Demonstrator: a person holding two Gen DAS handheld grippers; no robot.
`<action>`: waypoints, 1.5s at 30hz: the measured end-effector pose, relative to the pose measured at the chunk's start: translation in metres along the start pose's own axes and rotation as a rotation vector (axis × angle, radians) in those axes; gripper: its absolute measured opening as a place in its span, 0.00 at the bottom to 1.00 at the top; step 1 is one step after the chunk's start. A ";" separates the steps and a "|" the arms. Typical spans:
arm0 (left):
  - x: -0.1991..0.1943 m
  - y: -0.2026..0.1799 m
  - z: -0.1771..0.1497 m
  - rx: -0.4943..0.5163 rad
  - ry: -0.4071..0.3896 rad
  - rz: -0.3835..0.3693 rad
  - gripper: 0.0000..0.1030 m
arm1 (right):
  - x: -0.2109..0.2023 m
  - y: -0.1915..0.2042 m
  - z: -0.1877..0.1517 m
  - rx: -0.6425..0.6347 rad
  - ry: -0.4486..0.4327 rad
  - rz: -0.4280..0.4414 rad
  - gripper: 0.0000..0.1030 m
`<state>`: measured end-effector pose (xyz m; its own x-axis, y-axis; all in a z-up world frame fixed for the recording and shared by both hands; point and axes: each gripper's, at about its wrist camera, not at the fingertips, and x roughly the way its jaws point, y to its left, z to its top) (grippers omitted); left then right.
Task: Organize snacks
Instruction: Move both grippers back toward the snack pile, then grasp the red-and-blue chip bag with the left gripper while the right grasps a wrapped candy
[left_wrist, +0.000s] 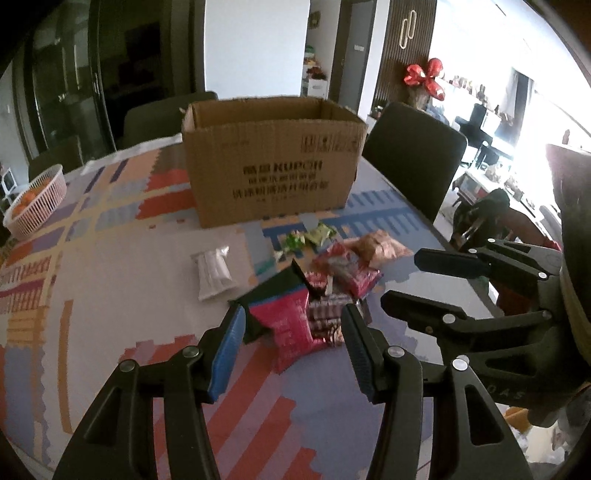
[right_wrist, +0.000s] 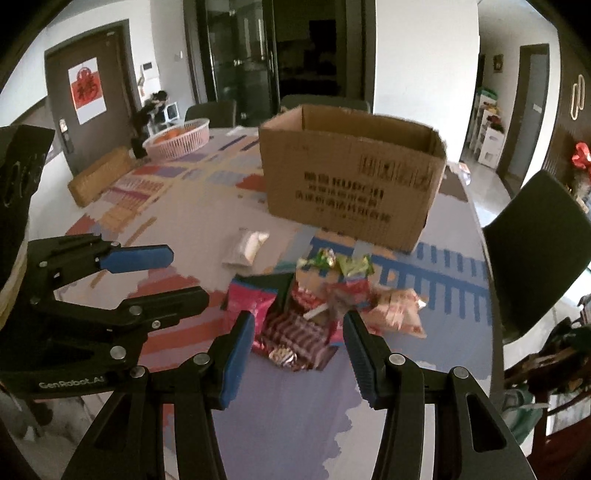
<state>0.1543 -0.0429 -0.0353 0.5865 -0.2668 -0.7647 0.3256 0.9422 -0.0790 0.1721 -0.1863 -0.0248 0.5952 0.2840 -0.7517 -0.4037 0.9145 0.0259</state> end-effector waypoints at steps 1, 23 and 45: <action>0.002 0.000 -0.002 0.001 0.003 -0.005 0.52 | 0.004 0.000 -0.003 -0.005 0.012 0.007 0.49; 0.076 0.008 -0.010 -0.046 0.154 -0.036 0.50 | 0.069 -0.001 -0.030 -0.016 0.193 0.119 0.43; 0.076 0.025 -0.028 -0.092 0.207 0.003 0.31 | 0.089 0.007 -0.026 -0.050 0.224 0.154 0.36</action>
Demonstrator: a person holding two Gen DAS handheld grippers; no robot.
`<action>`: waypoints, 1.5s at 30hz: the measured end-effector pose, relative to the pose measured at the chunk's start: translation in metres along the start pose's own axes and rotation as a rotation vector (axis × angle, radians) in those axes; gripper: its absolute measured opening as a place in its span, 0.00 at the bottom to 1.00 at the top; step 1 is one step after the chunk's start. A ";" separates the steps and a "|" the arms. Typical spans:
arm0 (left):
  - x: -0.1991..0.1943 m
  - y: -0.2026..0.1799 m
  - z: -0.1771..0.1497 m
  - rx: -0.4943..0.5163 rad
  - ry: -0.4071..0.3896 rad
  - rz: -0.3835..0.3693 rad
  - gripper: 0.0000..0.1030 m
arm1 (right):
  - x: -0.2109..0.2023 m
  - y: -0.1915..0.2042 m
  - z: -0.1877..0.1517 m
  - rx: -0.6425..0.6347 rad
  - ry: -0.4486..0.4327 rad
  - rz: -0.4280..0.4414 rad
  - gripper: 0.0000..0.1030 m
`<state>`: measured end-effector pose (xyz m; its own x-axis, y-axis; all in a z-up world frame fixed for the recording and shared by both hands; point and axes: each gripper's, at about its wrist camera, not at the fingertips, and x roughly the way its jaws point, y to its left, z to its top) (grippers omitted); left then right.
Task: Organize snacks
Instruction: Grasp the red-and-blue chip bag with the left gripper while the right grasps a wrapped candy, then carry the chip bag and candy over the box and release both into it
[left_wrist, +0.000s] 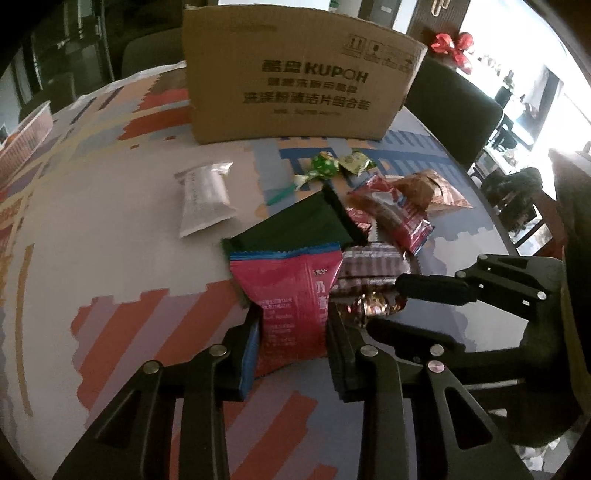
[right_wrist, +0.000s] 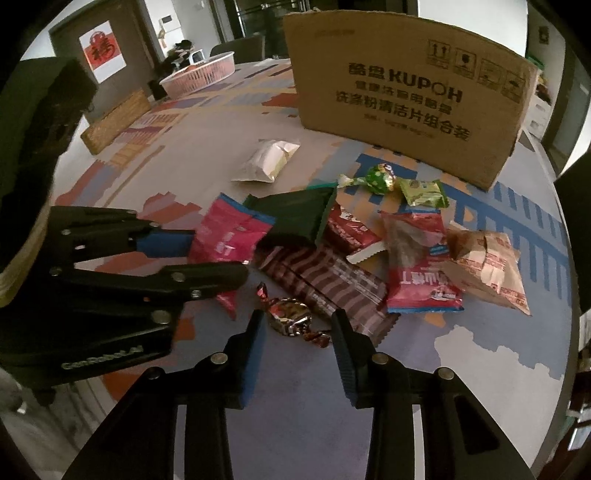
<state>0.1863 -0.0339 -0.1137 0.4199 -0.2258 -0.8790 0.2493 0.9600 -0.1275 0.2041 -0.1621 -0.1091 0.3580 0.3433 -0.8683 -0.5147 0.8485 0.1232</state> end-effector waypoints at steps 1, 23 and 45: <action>-0.001 0.001 -0.001 -0.002 -0.001 0.002 0.31 | 0.002 0.002 0.000 -0.006 0.005 0.008 0.36; -0.014 0.011 -0.018 -0.054 -0.007 -0.002 0.31 | 0.011 0.024 0.003 -0.047 -0.007 0.019 0.23; -0.090 -0.005 0.026 0.000 -0.264 0.004 0.31 | -0.069 0.004 0.026 0.078 -0.269 -0.048 0.23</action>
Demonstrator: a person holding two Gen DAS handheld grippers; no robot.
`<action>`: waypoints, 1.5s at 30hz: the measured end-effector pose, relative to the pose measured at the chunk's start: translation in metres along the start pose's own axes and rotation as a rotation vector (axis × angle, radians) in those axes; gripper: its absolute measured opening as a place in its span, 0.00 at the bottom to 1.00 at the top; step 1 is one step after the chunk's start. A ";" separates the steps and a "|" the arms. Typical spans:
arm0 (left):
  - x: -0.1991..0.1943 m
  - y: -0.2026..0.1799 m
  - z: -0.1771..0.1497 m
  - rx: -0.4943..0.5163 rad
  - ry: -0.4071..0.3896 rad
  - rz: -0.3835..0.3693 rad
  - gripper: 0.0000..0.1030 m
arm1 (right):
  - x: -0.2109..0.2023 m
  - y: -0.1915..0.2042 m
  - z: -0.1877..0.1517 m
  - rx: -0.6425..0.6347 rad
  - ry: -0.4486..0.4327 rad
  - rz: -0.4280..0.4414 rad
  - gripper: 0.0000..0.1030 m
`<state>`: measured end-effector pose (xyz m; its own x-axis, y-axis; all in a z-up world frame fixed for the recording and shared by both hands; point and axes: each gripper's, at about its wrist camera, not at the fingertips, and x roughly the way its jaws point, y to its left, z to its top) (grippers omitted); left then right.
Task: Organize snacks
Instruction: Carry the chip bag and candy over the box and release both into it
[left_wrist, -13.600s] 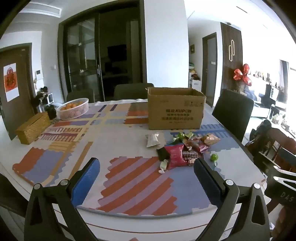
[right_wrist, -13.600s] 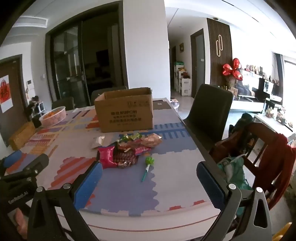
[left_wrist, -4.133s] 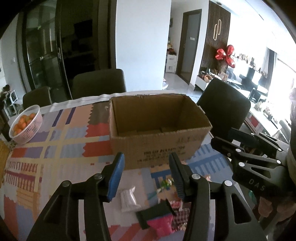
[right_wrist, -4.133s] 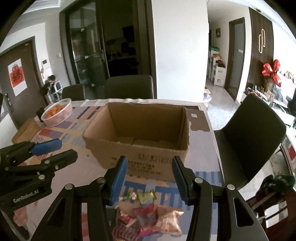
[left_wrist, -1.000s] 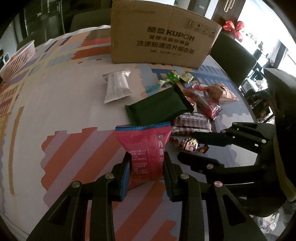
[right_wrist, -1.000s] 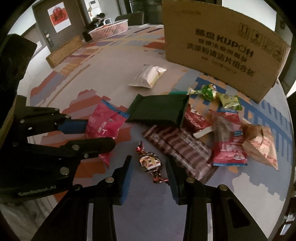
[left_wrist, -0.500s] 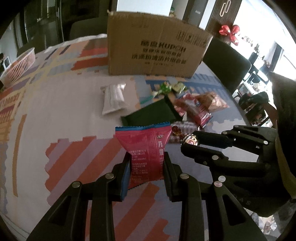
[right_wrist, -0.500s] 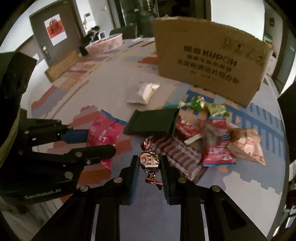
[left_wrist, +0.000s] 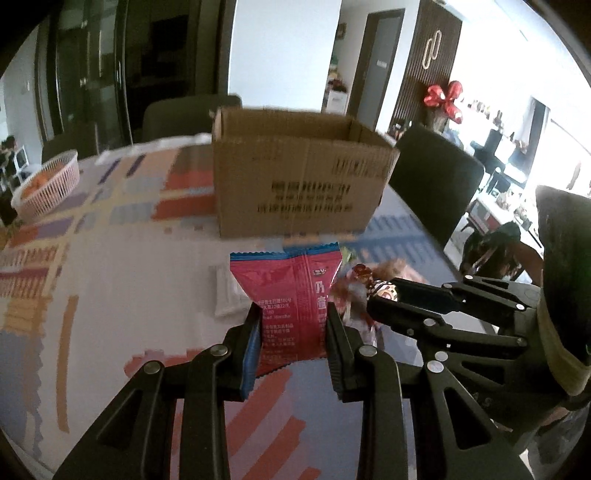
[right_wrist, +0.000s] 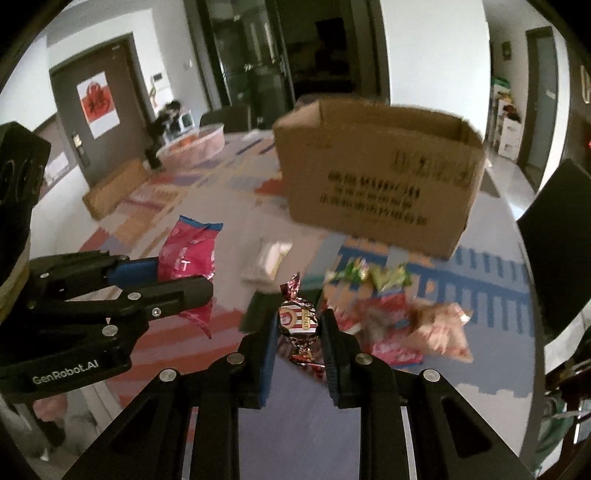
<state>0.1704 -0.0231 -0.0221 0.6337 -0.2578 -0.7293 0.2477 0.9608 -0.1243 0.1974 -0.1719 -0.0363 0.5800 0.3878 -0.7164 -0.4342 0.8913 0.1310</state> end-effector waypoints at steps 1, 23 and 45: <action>-0.003 -0.001 0.006 0.003 -0.018 0.000 0.31 | -0.003 0.000 0.003 0.003 -0.018 -0.008 0.23; -0.013 -0.009 0.119 0.050 -0.232 -0.004 0.30 | -0.050 -0.035 0.102 0.022 -0.274 -0.132 0.23; 0.070 0.012 0.203 0.057 -0.032 -0.059 0.30 | 0.012 -0.092 0.185 0.102 -0.131 -0.207 0.23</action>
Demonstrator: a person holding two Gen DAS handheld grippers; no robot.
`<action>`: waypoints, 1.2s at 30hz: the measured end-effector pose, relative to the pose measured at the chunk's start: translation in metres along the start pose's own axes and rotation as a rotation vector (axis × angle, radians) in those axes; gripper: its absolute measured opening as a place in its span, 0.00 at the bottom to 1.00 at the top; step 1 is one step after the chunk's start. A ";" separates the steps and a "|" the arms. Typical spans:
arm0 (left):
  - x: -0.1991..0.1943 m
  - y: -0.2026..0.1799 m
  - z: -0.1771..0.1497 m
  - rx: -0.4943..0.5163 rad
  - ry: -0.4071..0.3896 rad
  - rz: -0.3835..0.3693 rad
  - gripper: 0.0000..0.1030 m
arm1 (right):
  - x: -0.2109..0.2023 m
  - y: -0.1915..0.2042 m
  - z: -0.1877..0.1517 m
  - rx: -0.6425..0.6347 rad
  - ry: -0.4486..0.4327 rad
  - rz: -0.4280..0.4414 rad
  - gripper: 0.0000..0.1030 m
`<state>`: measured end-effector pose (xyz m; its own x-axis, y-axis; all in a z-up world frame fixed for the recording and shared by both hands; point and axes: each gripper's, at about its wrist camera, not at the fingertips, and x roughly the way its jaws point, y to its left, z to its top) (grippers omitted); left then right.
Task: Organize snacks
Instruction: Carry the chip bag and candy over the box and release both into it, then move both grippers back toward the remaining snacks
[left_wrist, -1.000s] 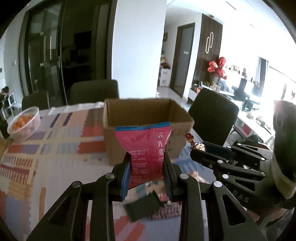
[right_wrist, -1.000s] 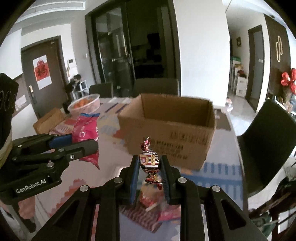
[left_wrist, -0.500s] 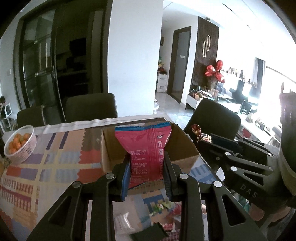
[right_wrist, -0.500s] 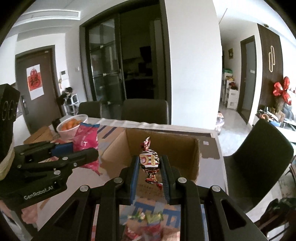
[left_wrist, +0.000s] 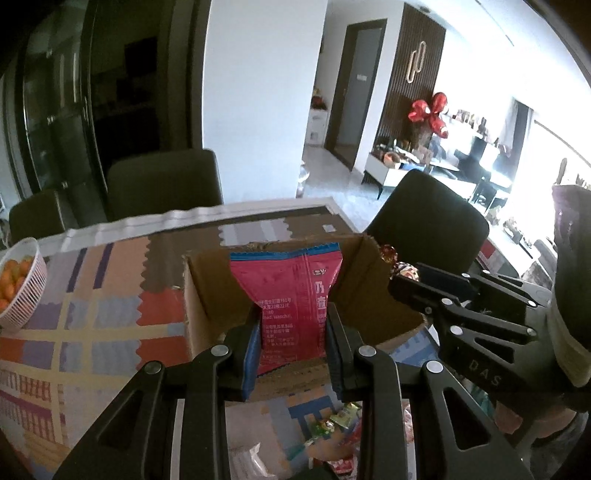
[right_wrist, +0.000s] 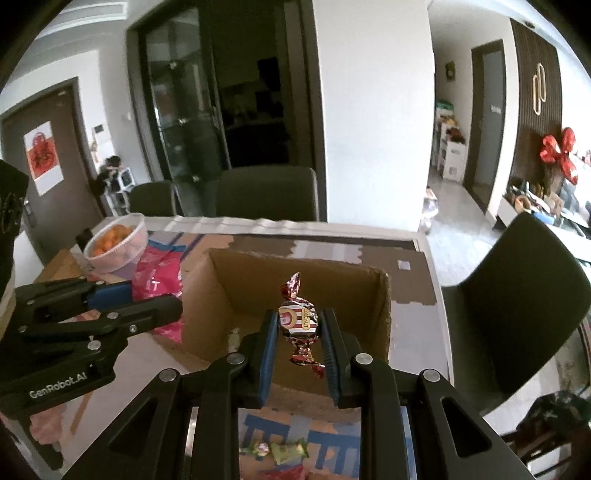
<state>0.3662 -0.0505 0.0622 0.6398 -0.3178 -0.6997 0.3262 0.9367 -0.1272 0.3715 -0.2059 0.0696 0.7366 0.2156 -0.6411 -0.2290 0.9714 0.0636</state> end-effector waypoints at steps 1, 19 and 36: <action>0.006 0.001 0.001 -0.001 0.016 -0.001 0.30 | 0.006 -0.002 0.000 0.002 0.013 -0.002 0.23; 0.000 0.001 -0.016 0.008 0.029 0.059 0.51 | 0.010 -0.009 -0.018 0.024 0.063 -0.097 0.52; -0.077 -0.023 -0.067 0.071 -0.119 0.088 0.65 | -0.063 0.014 -0.056 0.007 -0.042 -0.093 0.64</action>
<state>0.2631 -0.0376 0.0720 0.7449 -0.2538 -0.6170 0.3104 0.9505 -0.0162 0.2868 -0.2111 0.0682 0.7806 0.1284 -0.6117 -0.1542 0.9880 0.0106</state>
